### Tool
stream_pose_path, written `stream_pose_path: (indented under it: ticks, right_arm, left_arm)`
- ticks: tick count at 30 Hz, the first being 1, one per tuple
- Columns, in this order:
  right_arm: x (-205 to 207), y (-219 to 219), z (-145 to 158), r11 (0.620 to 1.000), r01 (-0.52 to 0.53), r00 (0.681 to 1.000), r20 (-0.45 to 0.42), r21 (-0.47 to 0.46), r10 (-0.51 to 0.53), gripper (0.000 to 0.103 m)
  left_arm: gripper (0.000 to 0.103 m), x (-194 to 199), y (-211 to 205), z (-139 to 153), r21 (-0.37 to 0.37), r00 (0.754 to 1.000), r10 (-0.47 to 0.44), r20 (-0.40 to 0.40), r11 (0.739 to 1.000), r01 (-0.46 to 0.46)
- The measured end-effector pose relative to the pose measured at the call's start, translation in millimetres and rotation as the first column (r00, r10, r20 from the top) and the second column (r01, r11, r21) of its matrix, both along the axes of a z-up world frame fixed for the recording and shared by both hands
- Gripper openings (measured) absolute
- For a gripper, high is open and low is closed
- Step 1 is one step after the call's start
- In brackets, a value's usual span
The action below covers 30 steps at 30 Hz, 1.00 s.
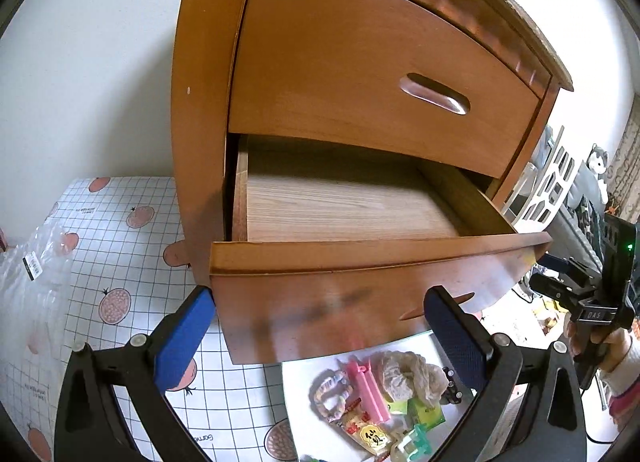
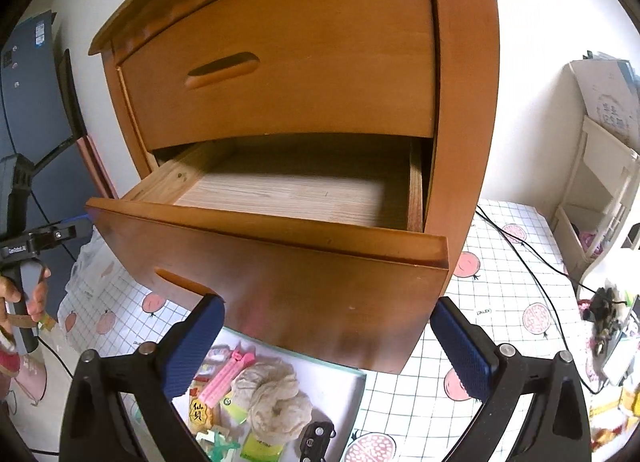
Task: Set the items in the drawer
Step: 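Move both tools back down over the tray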
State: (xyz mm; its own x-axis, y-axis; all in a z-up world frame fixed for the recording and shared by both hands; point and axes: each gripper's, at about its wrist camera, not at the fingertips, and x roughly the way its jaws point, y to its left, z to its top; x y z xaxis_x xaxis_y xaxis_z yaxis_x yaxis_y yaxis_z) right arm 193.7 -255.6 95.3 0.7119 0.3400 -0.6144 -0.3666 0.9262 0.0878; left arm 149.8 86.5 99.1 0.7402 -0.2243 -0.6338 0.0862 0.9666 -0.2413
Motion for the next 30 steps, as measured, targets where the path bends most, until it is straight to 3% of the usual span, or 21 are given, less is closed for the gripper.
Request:
stream_pose_path:
  ticks: [4, 9, 15, 20, 26, 30]
  right_arm:
    - [1.8, -0.2, -0.9, 1.0, 0.017, 1.0, -0.004, 0.013, -0.017, 0.103]
    - [2.2, -0.7, 3.3, 0.999, 0.05, 0.999, -0.02, 0.021, -0.05, 0.103]
    - [-24.4, 7.3, 32.0, 0.997, 0.07, 0.996, 0.051, -0.009, -0.07, 0.103]
    - [-48.2, 12.6, 38.8, 0.993, 0.119, 0.992, 0.045, 0.026, -0.12, 0.103]
    - [-68.3, 24.2, 9.8, 0.983, 0.164, 0.984, -0.079, 0.079, -0.158, 0.103]
    - [-75.2, 44.6, -20.1, 0.988, 0.15, 0.973, -0.185, 0.044, -0.14, 0.103]
  left_arm:
    - [0.103, 6.3, 1.5, -2.7, 0.001, 1.0, 0.001, 0.001, 1.0, -0.001]
    - [0.103, -3.6, 5.8, 3.1, -0.07, 0.999, 0.043, -0.018, 0.997, -0.044]
    - [0.103, -31.1, -8.7, 16.9, 0.001, 0.996, 0.084, 0.001, 0.996, -0.084]
    - [0.103, -52.7, -25.1, 7.7, 0.035, 0.995, 0.096, -0.019, 0.995, -0.095]
    - [0.103, -56.0, -39.5, -29.9, 0.093, 0.976, 0.13, -0.176, 0.989, -0.115]
    - [0.103, -51.9, -38.9, -58.6, 0.067, 0.945, 0.142, -0.296, 0.99, -0.128]
